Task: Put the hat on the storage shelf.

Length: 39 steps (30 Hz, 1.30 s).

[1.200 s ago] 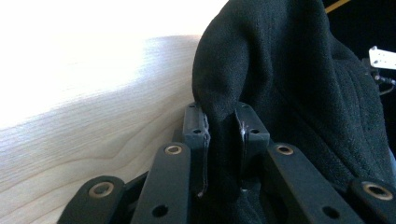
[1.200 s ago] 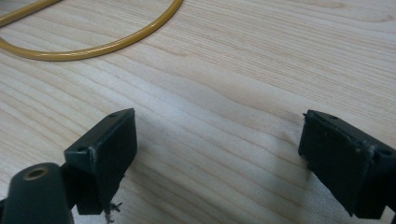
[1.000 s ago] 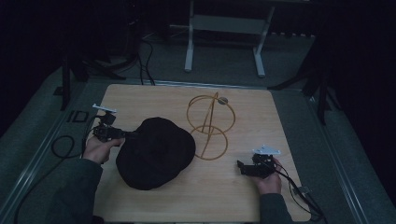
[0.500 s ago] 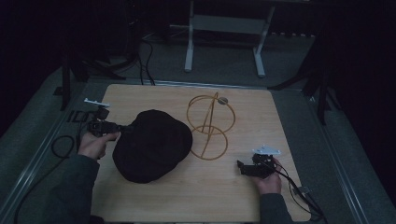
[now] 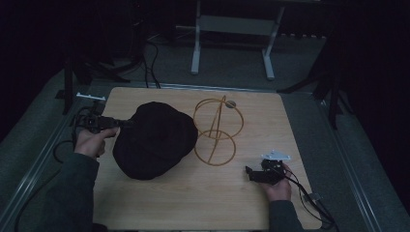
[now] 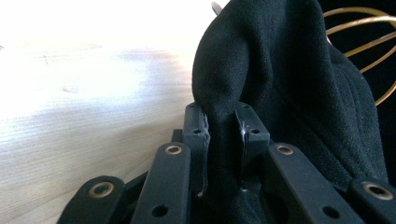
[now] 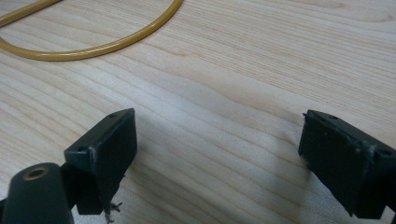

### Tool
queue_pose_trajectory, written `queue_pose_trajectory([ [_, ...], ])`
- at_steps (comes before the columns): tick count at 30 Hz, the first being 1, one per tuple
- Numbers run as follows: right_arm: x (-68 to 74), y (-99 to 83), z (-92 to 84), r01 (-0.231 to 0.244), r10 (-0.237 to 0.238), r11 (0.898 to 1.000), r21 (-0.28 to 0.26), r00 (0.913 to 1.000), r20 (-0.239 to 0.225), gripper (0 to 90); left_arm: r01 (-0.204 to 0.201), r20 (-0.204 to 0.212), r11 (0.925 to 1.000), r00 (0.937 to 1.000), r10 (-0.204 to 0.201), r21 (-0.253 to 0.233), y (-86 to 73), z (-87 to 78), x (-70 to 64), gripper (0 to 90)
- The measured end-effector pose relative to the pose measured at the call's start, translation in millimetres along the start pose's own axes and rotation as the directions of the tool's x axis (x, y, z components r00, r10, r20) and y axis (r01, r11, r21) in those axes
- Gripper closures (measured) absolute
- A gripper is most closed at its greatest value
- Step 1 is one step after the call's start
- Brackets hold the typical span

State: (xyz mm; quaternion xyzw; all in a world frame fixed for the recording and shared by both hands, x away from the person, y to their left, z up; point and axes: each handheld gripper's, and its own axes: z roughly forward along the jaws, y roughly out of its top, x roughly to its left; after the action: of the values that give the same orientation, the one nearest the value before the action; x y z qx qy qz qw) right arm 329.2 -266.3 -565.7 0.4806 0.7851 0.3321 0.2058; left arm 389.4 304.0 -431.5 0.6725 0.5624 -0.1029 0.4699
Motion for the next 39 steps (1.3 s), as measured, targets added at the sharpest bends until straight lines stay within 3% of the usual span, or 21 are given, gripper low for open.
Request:
queue_pose_trajectory([
  [8,0.0,0.0,0.0,0.000,0.000,1.000,0.000,1.0000,0.000,11.5,0.014,-0.009,0.9991,0.9999,-0.014,-0.040,8.2,-15.2,-1.2,77.4],
  [15,-0.1,0.0,0.1,0.002,-0.002,1.000,-0.001,1.0000,0.000,11.5,0.020,0.014,0.9975,0.9997,-0.019,-0.068,12.2,-25.5,-3.8,77.4],
  [22,-0.1,0.0,0.1,0.001,-0.001,1.000,-0.001,1.0000,0.000,11.5,0.012,0.002,0.9974,0.9999,-0.012,-0.071,17.5,-33.2,-8.9,77.3],
  [39,0.0,0.1,0.2,0.000,0.000,1.000,-0.002,1.0000,0.001,11.5,0.020,0.025,0.9949,0.9995,-0.017,-0.099,30.4,-47.9,-19.3,77.2],
])
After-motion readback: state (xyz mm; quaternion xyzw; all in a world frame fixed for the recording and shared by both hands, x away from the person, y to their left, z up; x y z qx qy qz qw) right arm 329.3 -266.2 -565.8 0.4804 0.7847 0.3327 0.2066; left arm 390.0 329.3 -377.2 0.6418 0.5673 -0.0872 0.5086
